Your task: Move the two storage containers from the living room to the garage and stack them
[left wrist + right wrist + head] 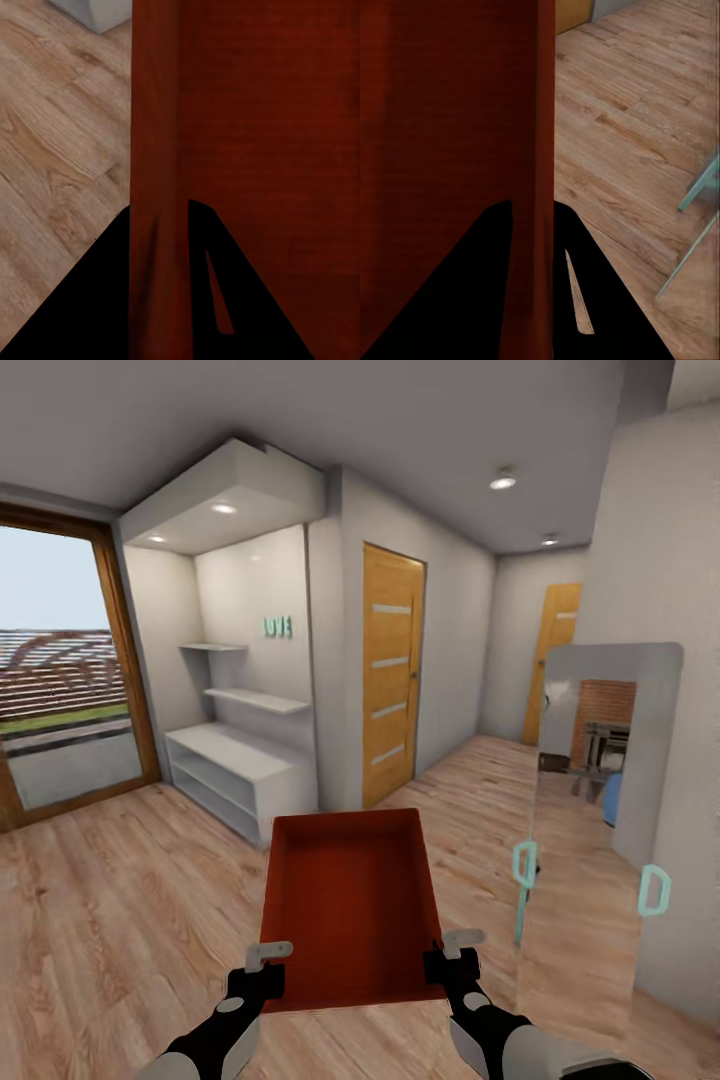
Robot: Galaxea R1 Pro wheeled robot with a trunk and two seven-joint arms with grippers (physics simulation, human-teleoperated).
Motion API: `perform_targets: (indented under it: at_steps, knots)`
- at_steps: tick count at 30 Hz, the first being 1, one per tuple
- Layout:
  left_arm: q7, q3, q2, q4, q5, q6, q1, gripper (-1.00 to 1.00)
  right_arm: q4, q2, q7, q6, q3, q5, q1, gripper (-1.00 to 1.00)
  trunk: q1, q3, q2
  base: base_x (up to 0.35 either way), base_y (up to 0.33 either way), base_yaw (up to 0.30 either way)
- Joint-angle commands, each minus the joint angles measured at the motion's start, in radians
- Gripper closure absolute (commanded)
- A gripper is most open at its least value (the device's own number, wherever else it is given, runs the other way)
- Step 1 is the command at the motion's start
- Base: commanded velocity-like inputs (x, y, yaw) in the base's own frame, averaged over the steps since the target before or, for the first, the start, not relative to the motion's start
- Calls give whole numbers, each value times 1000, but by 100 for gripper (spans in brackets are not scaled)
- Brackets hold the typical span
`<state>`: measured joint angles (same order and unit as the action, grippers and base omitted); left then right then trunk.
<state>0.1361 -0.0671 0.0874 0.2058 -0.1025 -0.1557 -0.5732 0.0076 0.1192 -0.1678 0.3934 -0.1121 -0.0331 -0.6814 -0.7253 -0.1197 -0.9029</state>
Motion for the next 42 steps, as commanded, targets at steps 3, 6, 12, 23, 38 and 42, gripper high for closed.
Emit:
perform_targets:
  at_steps: [3, 6, 12, 23, 38, 42]
  knots:
    - [8, -33, -18, 3, -1, -54, -1, 100, 3, -4, -6, -1, 45, -7, -1, 100, -1, -2, -1, 322, 5, -236]
    - [8, -33, -18, 3, -2, -54, -1, 100, 3, -4, -6, -1, 45, -7, -1, 100, -1, -2, -1, 322, 84, -127]
    - [8, -31, -18, 3, -2, -52, -1, 100, 3, -4, -6, -1, 45, -7, -1, 100, -1, -2, -1, 321, 152, -16]
    - [8, -31, -18, 3, -2, -51, -1, 100, 3, -6, -6, -2, 45, -7, -1, 100, -1, -2, -1, 315, 188, -1]
    - [8, -32, -18, 3, -2, -51, -1, 100, 3, -6, -5, -2, 46, -5, -1, 100, -1, -2, -1, 312, 193, -180]
    - [8, -32, -18, 3, -2, -51, -1, 100, 3, -6, -4, -2, 46, -5, -1, 100, -1, -2, -1, 312, 193, -231]
